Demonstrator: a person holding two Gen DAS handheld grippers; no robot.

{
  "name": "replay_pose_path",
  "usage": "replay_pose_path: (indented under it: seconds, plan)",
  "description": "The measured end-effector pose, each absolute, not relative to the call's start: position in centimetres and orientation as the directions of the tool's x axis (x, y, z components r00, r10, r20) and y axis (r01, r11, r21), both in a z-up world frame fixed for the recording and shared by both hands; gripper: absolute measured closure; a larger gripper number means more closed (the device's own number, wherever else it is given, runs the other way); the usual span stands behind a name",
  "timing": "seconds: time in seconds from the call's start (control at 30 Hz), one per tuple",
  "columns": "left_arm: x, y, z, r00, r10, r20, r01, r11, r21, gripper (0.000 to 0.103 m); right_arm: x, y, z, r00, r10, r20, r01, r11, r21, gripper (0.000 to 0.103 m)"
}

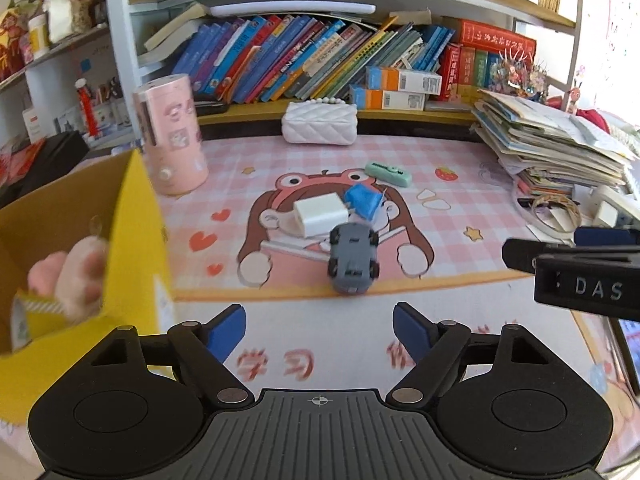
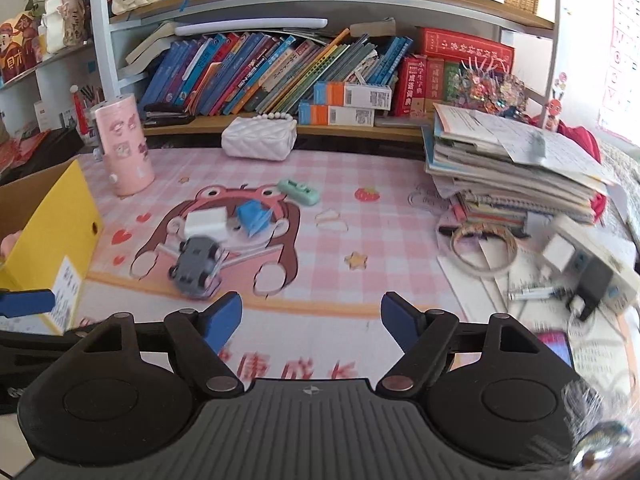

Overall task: Organize objects
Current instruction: 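Grasp the grey toy car with the left tool while the right tool grasps the blue cloth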

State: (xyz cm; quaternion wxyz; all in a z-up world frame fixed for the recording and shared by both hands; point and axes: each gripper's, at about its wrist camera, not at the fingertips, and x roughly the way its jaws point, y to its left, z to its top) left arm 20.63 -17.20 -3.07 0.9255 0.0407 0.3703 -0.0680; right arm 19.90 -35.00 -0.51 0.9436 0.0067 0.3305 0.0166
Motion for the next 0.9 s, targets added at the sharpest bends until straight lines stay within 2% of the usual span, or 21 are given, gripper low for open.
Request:
replay_pose_path:
  seconds: [0.3,0.53,0.63,0.73,0.9]
  plan:
    - [26.3,-20.7,-5.2,0.701,-0.083,-0.709,0.16,0.986,0.042,0.027,25.0,-36.6,-0.3,0.792,0.062,-0.608,-0.056,0.998,0.029,0.027]
    - [29.6,-22.1,-7.6,0.673,-0.057,-0.737,0.16,0.985,0.069,0.044,27.5,-37.2,-0.7,0.784,0.067,-0.617,-0.066,0.998,0.024,0.027]
    - [30.3,-22.2,-8.4,0.66,-0.051,-0.75,0.164,0.983,0.077,0.06,28.4,-37.3,-1.0,0.779,0.071,-0.623,-0.073,0.997,0.023,0.027]
    - [30.5,-21.9,-8.6,0.661,-0.058,-0.748,0.169,0.983,0.073,0.062,29.3,-36.9,-1.3,0.777,0.092,-0.622,-0.105,0.994,0.015,0.027]
    - [28.9,-20.2,-7.1,0.676,-0.057,-0.735,0.145,0.988,0.056,0.062,31.3,-35.8,-2.1,0.779,0.147,-0.61,-0.174,0.985,0.015,0.041]
